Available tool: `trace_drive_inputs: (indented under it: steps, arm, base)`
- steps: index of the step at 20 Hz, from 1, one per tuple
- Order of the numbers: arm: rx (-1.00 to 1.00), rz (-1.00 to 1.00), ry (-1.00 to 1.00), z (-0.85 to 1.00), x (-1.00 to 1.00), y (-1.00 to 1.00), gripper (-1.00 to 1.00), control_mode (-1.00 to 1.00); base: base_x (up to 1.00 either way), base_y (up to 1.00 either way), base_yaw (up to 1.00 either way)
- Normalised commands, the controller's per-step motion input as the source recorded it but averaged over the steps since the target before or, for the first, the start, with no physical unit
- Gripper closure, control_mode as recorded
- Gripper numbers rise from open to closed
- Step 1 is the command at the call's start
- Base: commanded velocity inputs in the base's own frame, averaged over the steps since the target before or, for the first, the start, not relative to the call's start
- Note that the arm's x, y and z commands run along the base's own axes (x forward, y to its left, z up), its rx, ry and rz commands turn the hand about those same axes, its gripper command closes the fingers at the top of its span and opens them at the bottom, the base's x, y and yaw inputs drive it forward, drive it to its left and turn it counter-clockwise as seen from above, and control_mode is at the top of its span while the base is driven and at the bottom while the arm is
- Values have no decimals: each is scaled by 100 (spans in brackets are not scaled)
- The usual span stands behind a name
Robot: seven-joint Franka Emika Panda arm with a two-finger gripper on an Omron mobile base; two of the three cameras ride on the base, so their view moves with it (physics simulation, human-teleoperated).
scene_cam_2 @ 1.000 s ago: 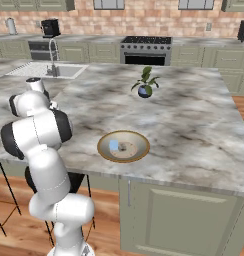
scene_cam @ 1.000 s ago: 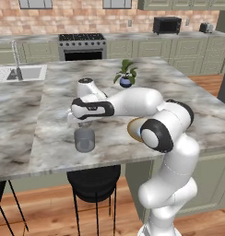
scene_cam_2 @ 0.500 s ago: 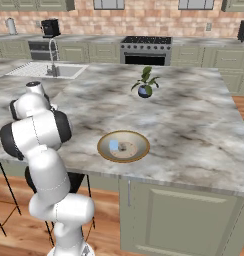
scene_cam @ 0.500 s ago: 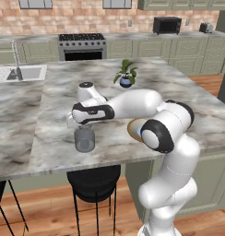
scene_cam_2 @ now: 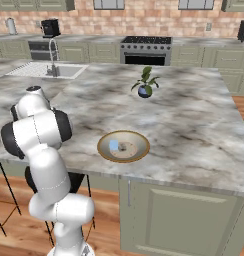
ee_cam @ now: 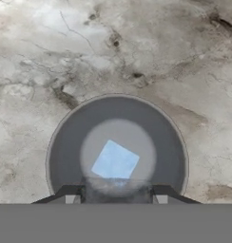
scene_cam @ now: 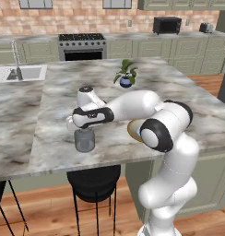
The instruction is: There are four ice cubes in the ice bowl. Place two ice cubes in each glass of water.
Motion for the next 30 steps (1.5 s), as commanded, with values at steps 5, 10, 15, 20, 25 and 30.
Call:
trace_drive_inputs:
  steps: [5,10,15,20,25,30]
  arm:
    - [0,0,0,-18,0,11,100,-100]
    - [0,0,0,-7,0,2,100,-100]
    - [0,0,0,-2,0,0,100,-100]
    - [0,0,0,0,0,0,-100,-100]
    - [0,0,0,0,0,-5,-100,-100]
    - [0,0,0,0,0,-11,-100,-100]
  base:
    - [0,0,0]
    - [0,0,0]
    - [0,0,0]
    - [0,0,0]
    - [0,0,0]
    - [0,0,0]
